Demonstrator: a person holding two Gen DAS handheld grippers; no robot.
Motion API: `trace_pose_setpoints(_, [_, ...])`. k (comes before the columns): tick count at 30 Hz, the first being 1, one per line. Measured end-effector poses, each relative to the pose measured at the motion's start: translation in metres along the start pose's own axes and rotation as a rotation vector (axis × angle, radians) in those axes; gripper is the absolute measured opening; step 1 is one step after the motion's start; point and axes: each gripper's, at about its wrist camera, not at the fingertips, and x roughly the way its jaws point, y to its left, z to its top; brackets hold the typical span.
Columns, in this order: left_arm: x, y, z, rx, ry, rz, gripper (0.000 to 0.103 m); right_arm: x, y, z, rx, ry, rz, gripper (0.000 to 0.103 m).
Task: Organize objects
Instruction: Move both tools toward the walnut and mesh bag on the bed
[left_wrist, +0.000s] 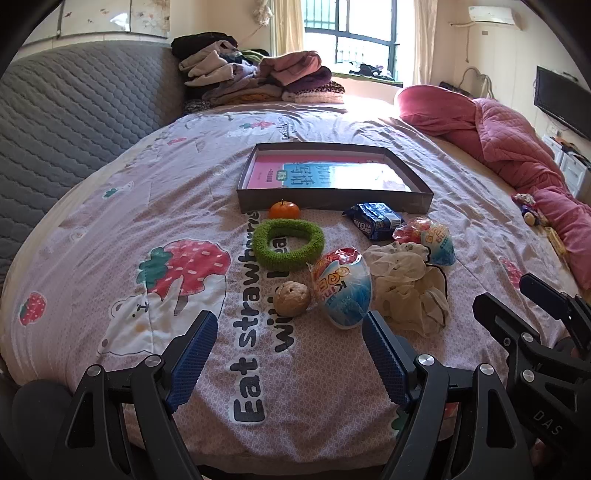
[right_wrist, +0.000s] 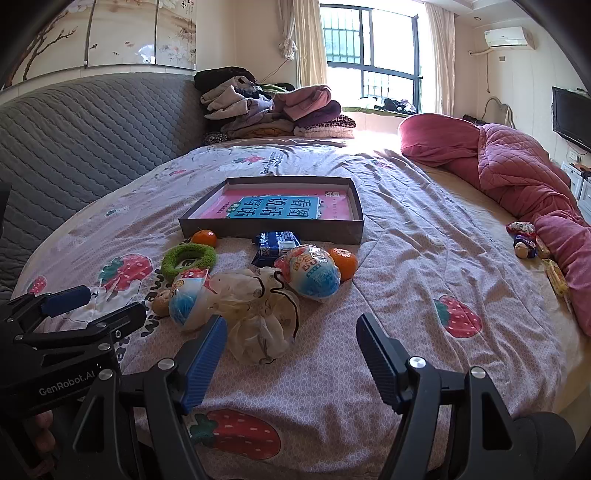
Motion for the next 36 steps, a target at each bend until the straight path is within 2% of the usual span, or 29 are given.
trace_pose_setpoints(36, [-0.005, 0.002, 0.001, -0.002, -0.02, -0.004, 0.082, -0.011, 0.001, 0.003, -0.013, -0.052, -0.022, 0.072])
